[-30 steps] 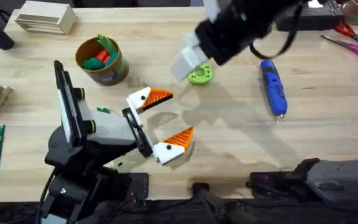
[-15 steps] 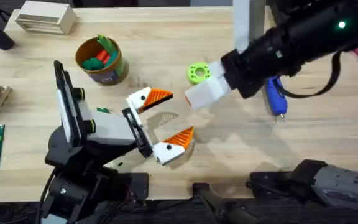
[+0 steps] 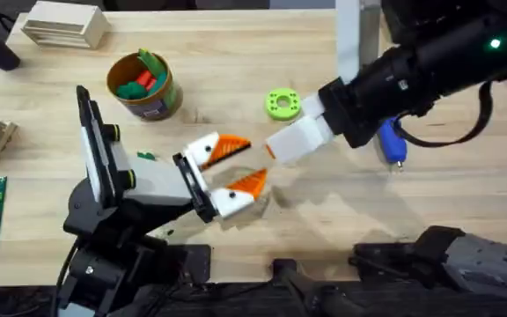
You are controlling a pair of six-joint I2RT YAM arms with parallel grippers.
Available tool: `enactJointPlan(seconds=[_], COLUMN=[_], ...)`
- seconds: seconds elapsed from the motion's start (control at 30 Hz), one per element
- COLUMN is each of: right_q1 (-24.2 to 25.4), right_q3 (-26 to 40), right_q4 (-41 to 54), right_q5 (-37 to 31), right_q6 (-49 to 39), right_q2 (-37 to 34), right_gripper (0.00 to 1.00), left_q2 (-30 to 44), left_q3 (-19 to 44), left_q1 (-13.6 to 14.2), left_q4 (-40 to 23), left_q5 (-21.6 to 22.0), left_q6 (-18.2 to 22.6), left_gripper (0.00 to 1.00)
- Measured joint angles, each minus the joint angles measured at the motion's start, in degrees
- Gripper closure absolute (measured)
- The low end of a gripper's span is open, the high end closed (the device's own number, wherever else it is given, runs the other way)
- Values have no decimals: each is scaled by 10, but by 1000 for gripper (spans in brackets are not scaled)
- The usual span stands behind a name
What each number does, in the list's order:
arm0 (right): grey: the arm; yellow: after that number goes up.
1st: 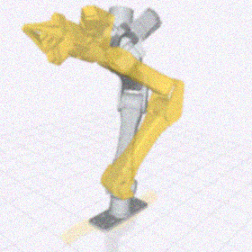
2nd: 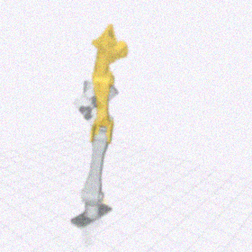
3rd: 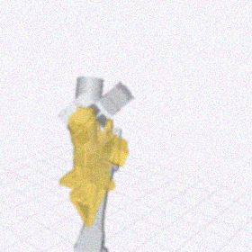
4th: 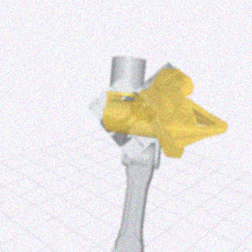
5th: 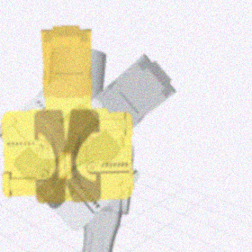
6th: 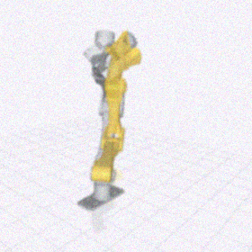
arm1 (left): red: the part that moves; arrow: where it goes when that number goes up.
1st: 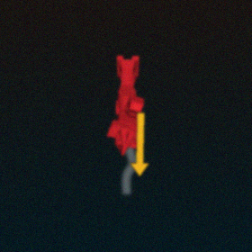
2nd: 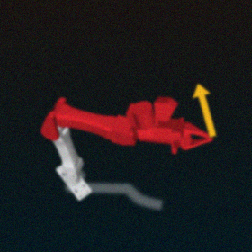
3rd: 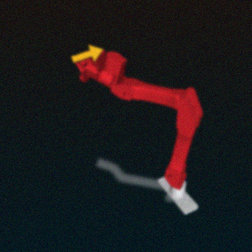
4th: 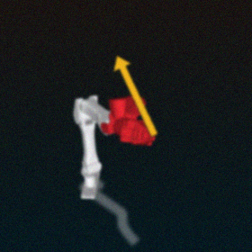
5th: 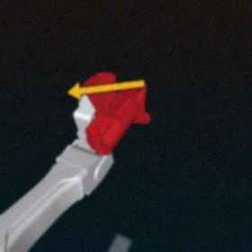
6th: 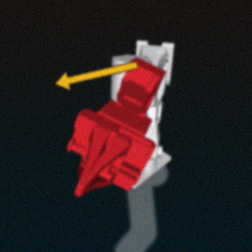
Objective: Pick up the gripper from the table and insert it into the empty holder that is missing its gripper. Then pick up a screw, insert it into the mounting hole, and use the screwdriver to tighten it. Finally, clean up the table by picking up the vegetable and placing it into the bucket.
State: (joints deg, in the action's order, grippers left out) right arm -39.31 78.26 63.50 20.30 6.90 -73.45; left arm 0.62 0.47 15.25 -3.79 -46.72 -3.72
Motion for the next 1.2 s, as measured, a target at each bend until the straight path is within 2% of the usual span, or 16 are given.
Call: enactJointPlan(seconds=[0.1,0.13,0.4,0.77,0.83,0.97,1.0,1.03,1.2], right_q1=[0,0,5,71,105,204,281,308,410], right_q3=[0,0,0,0,0,0,0,0,0], right_q4=[0,0,0,26,42,43,41,39,-1], right_q5=[3,12,17,1,-18,-42,-52,-56,-88], right_q6=[-1,-11,-16,-63,-70,-78,-99,-111,-172], right_q2=[0,0,0,0,-3,-30,-64,-77,-135], right_gripper=[116,116,114,114,115,115,114,114,111], left_q2=[0,0,0,0,0,0,0,0,0], left_q3=[0,0,0,0,0,0,0,0,0], left_q1=[0,0,0,0,0,0,0,0,0], left_q4=[0,0,0,0,0,0,0,0,0], left_q5=[0,0,0,0,0,0,0,0,0], left_q6=[2,3,3,3,3,3,3,3,3], left_gripper=[929,992,994,994,994,994,994,994,994])
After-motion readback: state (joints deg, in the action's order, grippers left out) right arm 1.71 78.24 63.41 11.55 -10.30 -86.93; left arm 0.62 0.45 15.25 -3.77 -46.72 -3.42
